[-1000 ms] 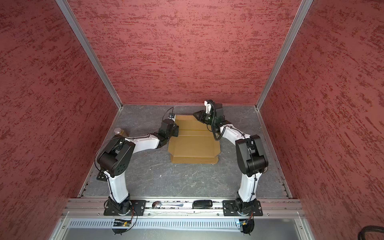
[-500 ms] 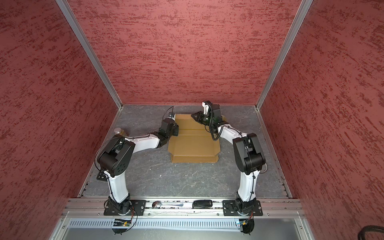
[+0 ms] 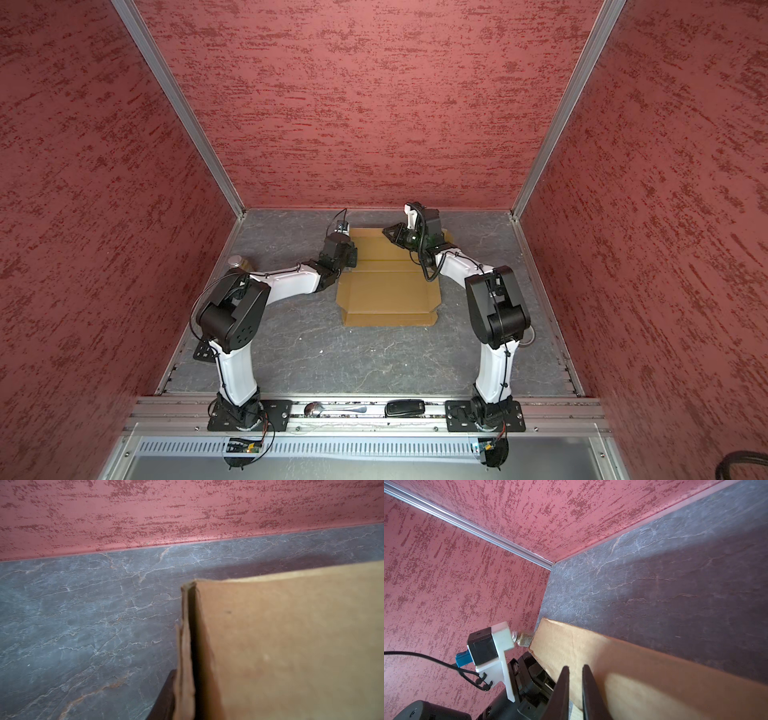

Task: Fold the paper box

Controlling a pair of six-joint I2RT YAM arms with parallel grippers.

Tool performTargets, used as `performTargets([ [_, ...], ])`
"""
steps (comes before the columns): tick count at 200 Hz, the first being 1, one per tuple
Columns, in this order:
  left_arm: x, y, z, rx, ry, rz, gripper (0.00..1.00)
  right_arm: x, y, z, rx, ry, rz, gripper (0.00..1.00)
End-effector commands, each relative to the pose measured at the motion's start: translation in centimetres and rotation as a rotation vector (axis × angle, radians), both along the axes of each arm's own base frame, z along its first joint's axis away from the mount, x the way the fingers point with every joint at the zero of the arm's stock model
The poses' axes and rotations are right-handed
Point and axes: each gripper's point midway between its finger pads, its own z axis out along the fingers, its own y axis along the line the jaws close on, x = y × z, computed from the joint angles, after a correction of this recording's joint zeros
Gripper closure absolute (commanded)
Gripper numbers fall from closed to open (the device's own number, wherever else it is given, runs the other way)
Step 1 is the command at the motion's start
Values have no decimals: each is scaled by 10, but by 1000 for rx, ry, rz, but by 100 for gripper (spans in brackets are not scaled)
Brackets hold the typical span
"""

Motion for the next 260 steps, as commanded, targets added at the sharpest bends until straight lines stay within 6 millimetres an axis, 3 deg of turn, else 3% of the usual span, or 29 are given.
performTargets([
  [1,5,4,-6,12,7,32,78,5,4,-2,4,-9,-9,85],
  [62,6,4,-9,38,13,45,93,5,6,-2,12,-7,-7,86],
  [151,5,3,-18,124,39,75,98,5,7,-3,24,0,-14,86],
  [260,-4,5,-29,152,109,93,74,4,7,-2,42,5,-26,86],
])
